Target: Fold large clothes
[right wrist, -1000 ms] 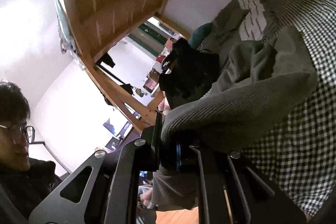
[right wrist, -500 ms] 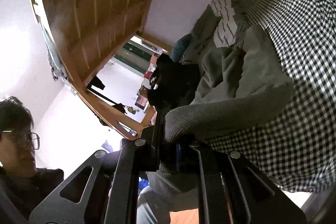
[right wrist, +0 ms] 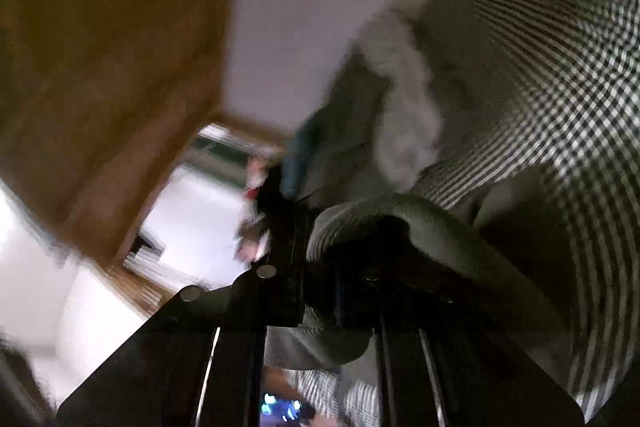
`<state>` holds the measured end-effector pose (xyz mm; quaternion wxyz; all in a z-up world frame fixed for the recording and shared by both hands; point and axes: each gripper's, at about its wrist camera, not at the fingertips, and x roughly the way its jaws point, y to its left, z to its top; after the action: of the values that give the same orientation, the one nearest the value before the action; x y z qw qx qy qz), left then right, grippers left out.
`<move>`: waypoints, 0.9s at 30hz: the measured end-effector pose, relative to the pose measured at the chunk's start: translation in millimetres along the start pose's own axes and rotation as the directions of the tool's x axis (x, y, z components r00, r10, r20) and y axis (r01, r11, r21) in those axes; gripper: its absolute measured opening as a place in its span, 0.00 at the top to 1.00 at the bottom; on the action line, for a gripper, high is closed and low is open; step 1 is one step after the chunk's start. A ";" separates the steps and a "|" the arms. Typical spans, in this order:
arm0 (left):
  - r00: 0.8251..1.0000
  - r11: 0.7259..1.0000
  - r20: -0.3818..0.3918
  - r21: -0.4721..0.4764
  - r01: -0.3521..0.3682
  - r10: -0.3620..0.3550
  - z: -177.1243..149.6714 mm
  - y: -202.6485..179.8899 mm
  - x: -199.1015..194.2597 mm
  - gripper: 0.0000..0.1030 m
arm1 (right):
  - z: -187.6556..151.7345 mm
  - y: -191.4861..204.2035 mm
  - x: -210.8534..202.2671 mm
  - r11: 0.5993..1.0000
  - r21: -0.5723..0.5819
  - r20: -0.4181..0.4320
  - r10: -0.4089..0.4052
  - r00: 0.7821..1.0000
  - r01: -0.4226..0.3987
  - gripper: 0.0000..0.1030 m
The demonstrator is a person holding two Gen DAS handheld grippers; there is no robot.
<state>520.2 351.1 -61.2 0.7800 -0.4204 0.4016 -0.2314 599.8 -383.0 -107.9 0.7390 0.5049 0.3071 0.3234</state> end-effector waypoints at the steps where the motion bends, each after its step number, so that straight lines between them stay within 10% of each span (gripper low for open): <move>1: 1.000 0.999 -0.013 -0.031 -0.010 0.010 11.9 10.8 15.0 0.69 | 14.4 -13.2 20.5 0.998 0.028 -0.003 -0.055 0.999 0.055 0.86; 2: 0.999 0.998 -0.006 -0.056 -0.032 0.031 22.7 23.6 28.8 0.49 | 24.9 -23.0 36.7 0.991 0.043 -0.011 -0.128 0.992 0.128 0.81; 4: 0.997 0.994 0.036 -0.092 -0.062 0.066 36.2 42.0 42.6 0.21 | 42.7 -38.3 64.7 0.970 0.066 -0.036 -0.233 0.972 0.235 0.27; 10: 0.984 0.981 0.092 -0.138 -0.136 0.149 58.4 87.7 51.4 0.20 | 86.6 -3.6 67.1 0.934 -0.065 0.049 -0.348 0.936 0.351 0.07; 12: 0.986 0.992 0.127 -0.071 -0.101 0.110 59.3 81.6 42.0 0.20 | 82.9 24.4 77.1 0.817 -0.281 0.015 -0.521 0.853 0.504 0.06; 15: 0.990 0.982 0.116 0.159 -0.098 0.079 44.5 46.5 33.5 0.08 | 29.8 43.8 110.4 0.459 -0.683 0.014 -0.770 0.638 0.569 0.03; 18: 0.960 0.871 0.125 0.403 -0.280 0.251 20.3 14.6 47.1 0.08 | -4.9 1.2 144.4 0.218 -0.794 0.027 -0.919 0.392 0.567 0.03; 19: 0.942 0.807 0.145 0.487 -0.334 0.303 11.6 5.2 55.5 0.08 | -7.5 -10.8 149.8 0.210 -0.792 0.015 -0.932 0.362 0.573 0.03; 21: 0.900 0.720 0.162 0.550 -0.423 0.405 8.9 4.1 73.9 0.08 | -10.8 -35.7 152.1 0.287 -0.764 -0.067 -0.926 0.370 0.578 0.03; 23: 0.792 0.649 0.088 0.521 -0.553 0.604 24.7 26.3 99.8 0.08 | -11.0 -56.7 152.2 0.378 -0.706 -0.144 -0.905 0.400 0.599 0.04; 24: 0.764 0.649 0.071 0.481 -0.589 0.641 34.0 37.7 101.0 0.14 | -11.6 -63.9 150.5 0.414 -0.675 -0.168 -0.892 0.419 0.610 0.06; 26: 0.800 0.738 0.056 0.352 -0.576 0.598 56.8 56.8 86.3 0.78 | -15.0 -64.9 144.0 0.485 -0.644 -0.210 -0.855 0.474 0.591 0.25; 27: 0.849 0.811 0.022 0.283 -0.512 0.528 66.7 65.5 78.3 0.83 | -14.2 -61.6 139.0 0.509 -0.632 -0.210 -0.839 0.502 0.585 0.40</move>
<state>621.1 363.1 -128.5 0.8526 -0.1739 0.4870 -0.0755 682.7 -283.1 -188.1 0.7996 0.0214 0.5794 0.1566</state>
